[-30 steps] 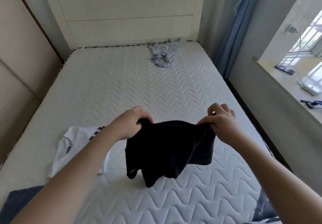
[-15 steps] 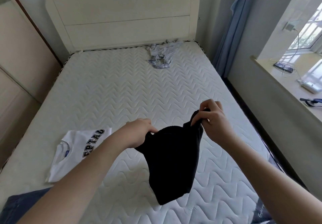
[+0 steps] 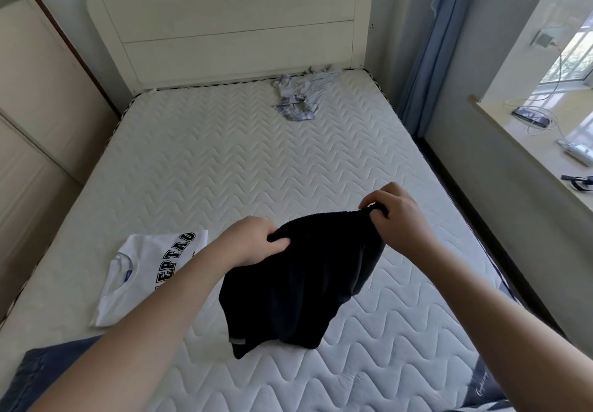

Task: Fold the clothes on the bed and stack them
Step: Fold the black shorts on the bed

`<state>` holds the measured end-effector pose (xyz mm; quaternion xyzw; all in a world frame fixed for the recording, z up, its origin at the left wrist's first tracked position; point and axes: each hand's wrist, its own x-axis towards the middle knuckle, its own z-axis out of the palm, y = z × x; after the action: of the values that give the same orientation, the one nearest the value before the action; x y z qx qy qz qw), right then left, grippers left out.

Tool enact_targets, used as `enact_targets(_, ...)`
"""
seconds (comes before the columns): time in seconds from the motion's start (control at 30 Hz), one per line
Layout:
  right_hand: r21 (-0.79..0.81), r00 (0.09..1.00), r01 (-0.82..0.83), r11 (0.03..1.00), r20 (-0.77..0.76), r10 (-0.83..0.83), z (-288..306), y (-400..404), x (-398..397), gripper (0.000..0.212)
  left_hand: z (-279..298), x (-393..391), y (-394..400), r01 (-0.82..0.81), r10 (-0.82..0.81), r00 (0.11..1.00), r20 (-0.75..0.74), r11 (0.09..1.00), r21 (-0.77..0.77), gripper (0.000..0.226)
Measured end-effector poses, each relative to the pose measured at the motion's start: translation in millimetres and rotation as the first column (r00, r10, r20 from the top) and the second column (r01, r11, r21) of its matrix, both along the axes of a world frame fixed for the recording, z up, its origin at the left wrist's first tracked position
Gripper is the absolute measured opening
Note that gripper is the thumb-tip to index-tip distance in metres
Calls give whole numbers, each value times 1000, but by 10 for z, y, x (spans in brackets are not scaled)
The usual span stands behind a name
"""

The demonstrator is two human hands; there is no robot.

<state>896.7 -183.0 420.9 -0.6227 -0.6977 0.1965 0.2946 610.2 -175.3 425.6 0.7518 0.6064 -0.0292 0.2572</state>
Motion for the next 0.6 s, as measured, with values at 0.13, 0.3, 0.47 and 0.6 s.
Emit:
enact_targets(0.13,-64,999,-45,997,-1,45,68,48,44,32,89,-37,-1,169,-169,976,-134,985,-12,24)
enact_targets(0.3,-127,995,-70,989,-75,61,130,36,-72,35,-34,4,-39,197,-202,967,-152,979,-50,54)
enact_targets(0.47,-122,990,-49,991,-136,32,135,54,-179,35,-173,75,-131,163,-135,980,147,966,-200,67)
enact_targets(0.6,-134,990,-33,991,-142,13,78,92,-170,36,-223,131,-226,130,-43,957,286,947,-294,60)
